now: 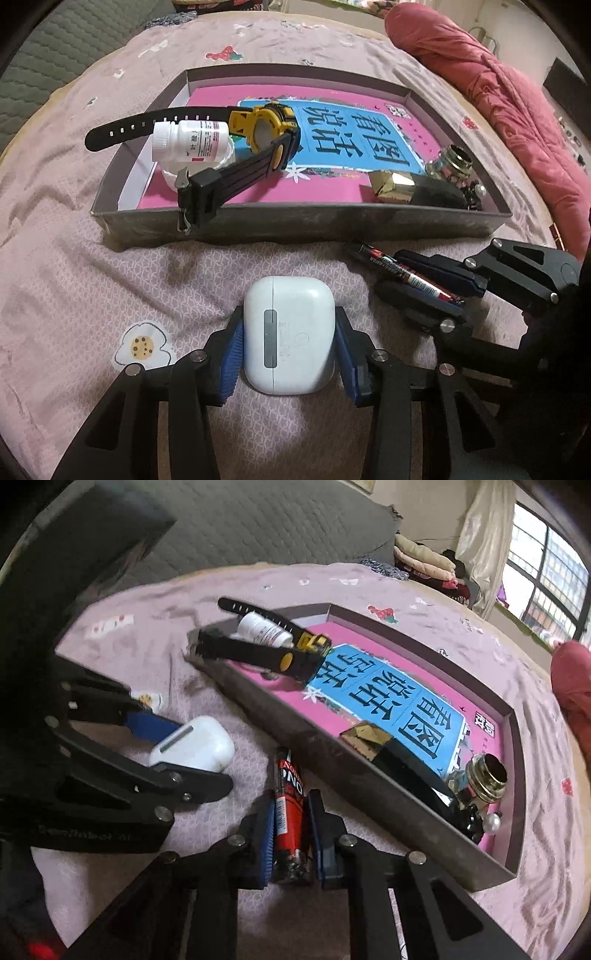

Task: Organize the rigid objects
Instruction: 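Close the left tool on the earbud case while the right tool closes on the red lighter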

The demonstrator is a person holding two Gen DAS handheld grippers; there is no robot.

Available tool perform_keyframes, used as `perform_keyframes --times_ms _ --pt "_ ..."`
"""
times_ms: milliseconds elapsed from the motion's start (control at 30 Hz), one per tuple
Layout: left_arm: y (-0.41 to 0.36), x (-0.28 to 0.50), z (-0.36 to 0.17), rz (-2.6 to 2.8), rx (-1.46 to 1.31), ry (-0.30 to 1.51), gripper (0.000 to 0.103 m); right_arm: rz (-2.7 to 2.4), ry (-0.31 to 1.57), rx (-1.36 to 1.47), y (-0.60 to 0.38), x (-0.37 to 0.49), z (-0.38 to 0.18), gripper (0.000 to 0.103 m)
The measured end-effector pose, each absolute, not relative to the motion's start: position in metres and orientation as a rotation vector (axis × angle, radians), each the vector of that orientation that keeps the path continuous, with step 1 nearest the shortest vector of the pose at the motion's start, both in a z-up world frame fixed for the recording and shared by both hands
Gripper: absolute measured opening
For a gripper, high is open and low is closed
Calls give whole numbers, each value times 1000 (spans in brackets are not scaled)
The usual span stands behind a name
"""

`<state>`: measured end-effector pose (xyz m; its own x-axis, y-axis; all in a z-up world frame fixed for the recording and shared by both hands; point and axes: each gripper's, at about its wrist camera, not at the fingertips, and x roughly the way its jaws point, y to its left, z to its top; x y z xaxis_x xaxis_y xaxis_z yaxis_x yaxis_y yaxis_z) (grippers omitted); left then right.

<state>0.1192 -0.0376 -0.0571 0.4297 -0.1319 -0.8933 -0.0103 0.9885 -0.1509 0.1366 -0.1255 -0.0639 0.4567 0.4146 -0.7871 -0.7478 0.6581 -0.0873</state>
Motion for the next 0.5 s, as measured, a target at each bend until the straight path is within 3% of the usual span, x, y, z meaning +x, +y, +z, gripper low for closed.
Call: perform_keyframes --times_ms 500 --pt "-33 109 -37 -131 -227 1086 45 815 867 -61 -178 154 -40 11"
